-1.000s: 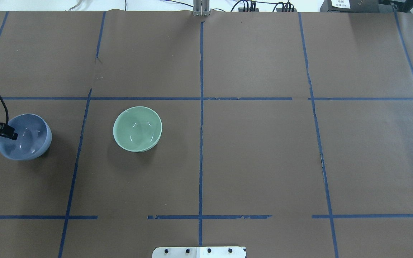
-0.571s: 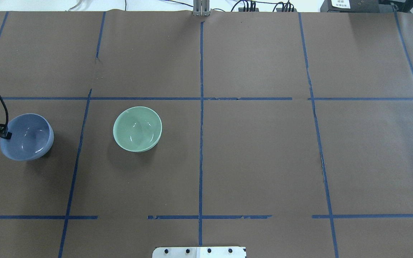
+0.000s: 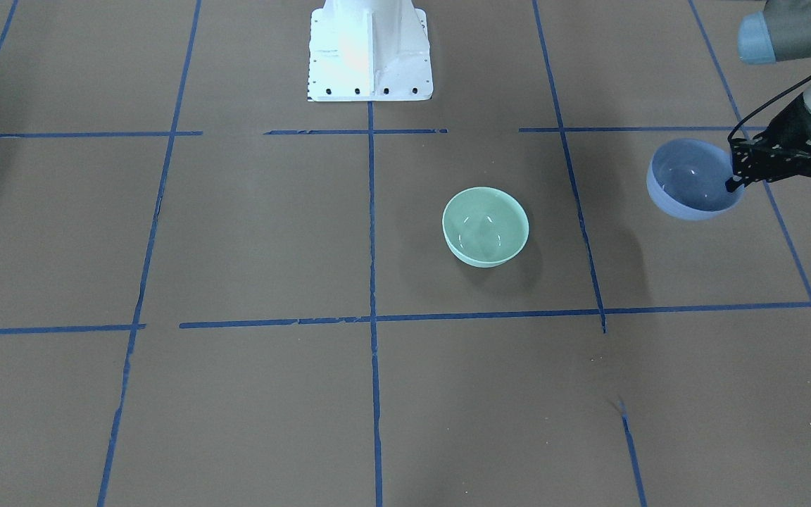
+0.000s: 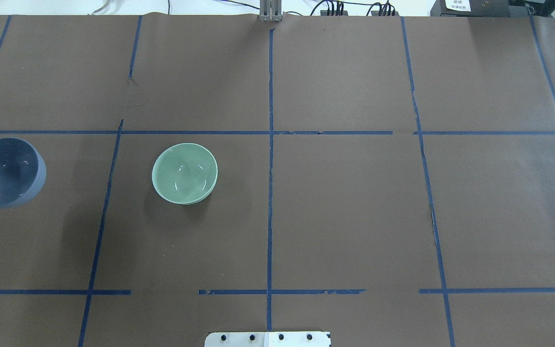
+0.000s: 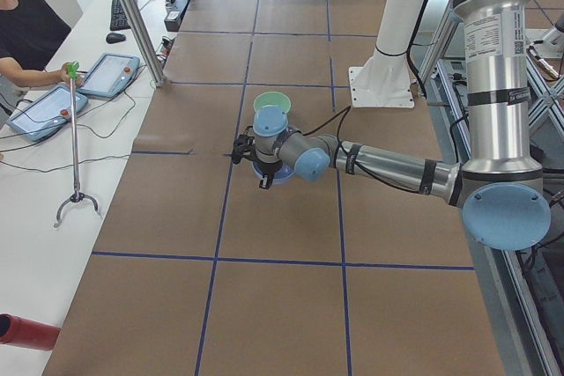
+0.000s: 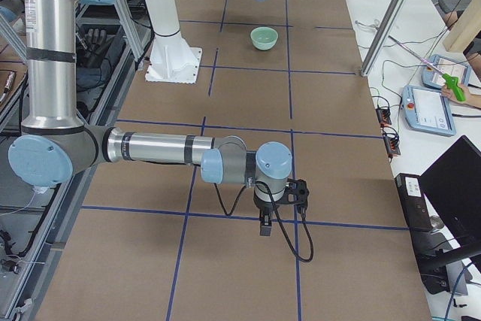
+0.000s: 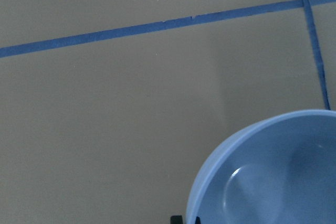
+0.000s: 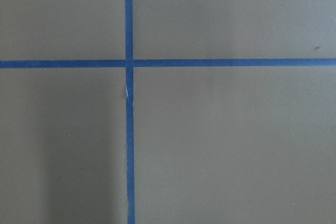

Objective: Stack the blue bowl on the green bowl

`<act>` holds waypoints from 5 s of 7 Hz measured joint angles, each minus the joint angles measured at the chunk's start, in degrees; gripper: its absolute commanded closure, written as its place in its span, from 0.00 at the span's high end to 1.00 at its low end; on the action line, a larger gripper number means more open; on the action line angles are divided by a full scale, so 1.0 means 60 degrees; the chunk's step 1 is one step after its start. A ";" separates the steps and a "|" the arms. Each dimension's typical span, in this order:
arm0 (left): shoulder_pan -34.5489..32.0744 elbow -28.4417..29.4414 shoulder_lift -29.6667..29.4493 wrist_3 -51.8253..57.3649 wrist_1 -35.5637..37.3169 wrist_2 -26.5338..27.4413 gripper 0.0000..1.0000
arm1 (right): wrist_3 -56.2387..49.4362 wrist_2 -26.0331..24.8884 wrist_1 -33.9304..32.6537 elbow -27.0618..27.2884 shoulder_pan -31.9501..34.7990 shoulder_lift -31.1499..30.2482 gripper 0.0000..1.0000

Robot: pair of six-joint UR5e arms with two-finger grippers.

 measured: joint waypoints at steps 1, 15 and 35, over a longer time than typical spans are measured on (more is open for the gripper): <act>-0.0558 -0.0602 -0.0246 0.0615 0.1383 -0.0033 0.00 | -0.0002 0.0000 0.0002 0.0000 0.0000 0.0000 1.00; 0.3828 0.0637 -0.4292 -0.7144 -0.0044 0.0715 0.00 | -0.0004 0.0011 0.0003 0.0000 0.0000 0.0000 1.00; -0.2922 0.0706 -0.1375 0.4553 0.3775 0.0285 1.00 | -0.0004 0.0000 0.0004 0.0000 0.0000 0.0000 1.00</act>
